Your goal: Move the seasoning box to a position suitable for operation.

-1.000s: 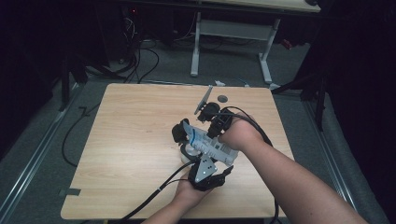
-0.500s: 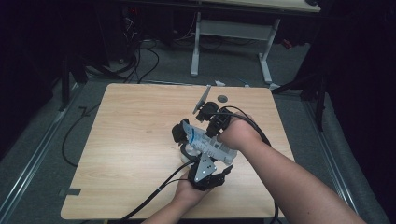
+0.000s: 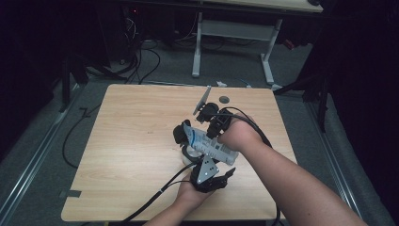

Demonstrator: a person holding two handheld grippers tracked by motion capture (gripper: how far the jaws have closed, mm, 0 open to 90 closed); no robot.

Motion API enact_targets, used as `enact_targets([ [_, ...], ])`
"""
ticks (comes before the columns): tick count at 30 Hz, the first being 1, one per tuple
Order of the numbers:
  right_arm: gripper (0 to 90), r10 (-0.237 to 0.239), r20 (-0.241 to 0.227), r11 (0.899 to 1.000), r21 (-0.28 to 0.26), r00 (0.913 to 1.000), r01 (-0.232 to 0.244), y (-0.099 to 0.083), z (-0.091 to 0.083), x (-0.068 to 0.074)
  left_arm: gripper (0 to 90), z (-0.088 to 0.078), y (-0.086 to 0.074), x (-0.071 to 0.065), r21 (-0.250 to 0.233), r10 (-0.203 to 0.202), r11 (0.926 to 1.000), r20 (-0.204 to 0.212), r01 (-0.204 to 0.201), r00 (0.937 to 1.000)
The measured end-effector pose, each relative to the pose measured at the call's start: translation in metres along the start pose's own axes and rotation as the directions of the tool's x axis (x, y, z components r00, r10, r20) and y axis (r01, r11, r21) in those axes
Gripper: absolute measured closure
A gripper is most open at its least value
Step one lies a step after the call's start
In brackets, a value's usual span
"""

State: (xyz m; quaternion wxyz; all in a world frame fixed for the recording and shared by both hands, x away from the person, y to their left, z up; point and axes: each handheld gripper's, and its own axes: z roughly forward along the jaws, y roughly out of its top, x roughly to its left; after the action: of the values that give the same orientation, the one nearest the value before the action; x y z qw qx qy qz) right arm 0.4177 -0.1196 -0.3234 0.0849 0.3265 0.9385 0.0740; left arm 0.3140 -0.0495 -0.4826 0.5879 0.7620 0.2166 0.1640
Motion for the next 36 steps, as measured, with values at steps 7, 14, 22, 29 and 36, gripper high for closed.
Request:
enact_targets([
  [7, 90.0, -0.001, 0.005, 1.0, -0.002, 1.0, 0.001, 0.0014, -0.0014, 0.0003, 45.3, 0.0001, 0.0017, 0.001, -0.008, 0.0, 1.0, 0.0, 0.0, 1.0],
  [14, 90.0, -0.001, 0.008, 1.0, -0.004, 1.0, 0.001, 0.0023, -0.0014, 0.0001, 45.1, 0.0013, -0.0002, 0.0002, 0.001, 0.002, 1.0, 0.003, -0.002, 1.0],
  [22, 90.0, -0.003, 0.007, 1.0, -0.023, 1.0, 0.003, 0.0036, -0.0045, 0.0, 46.3, 0.0036, -0.0031, -0.0044, 0.008, 0.023, 0.9997, 0.023, -0.023, 0.9995],
  [29, 90.0, -0.008, 0.005, 1.0, -0.018, 1.0, 0.008, 0.0063, -0.0025, 0.0032, 46.9, 0.0031, -0.0029, -0.0025, 0.013, 0.019, 0.9997, 0.023, -0.02, 0.9995],
  [36, 90.0, -0.005, 0.009, 1.0, -0.014, 0.9999, 0.005, 0.0054, -0.0025, 0.003, 47.5, 0.002, -0.0013, -0.003, 0.0, 0.017, 0.9999, 0.026, -0.017, 0.9995],
])
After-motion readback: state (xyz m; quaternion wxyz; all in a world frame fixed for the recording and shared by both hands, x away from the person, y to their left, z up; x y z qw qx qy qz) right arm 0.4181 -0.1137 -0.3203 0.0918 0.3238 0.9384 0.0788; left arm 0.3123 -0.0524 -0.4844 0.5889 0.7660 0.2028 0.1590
